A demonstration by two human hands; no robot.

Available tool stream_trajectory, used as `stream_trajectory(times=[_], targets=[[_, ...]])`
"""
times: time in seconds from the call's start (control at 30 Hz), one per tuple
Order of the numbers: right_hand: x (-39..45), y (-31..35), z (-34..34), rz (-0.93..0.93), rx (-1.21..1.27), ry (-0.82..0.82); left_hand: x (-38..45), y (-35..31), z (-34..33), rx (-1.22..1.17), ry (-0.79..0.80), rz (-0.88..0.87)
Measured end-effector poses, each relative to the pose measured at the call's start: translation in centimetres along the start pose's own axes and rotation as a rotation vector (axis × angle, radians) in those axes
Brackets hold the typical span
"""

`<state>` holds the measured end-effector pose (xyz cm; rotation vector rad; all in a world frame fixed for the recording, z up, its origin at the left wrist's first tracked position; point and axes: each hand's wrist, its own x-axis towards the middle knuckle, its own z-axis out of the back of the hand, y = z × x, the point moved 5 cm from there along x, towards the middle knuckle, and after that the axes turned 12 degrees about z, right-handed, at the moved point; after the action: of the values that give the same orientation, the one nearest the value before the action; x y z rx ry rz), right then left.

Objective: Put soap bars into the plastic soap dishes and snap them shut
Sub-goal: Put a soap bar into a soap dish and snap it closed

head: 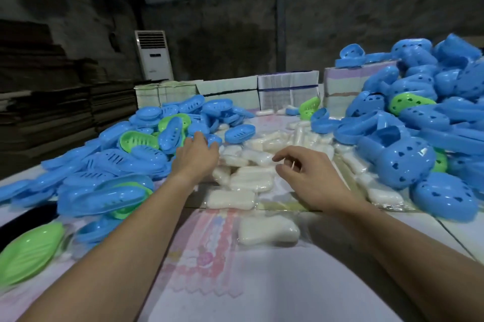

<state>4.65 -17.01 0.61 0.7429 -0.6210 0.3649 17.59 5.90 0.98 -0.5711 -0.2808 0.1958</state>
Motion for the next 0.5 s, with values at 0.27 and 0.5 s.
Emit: stream_trajectory(times=[0.27,0.5], targets=[[0.1,-0.3,-0.1,0.020,-0.008,0.018,2.1,3.2,-1.5,0.014,0.089,0.244],[0.2,-0.7,-0.2,0.017,0.002,0.015,1.8,3.7,-1.1,-0.128,-0.088,0.186]])
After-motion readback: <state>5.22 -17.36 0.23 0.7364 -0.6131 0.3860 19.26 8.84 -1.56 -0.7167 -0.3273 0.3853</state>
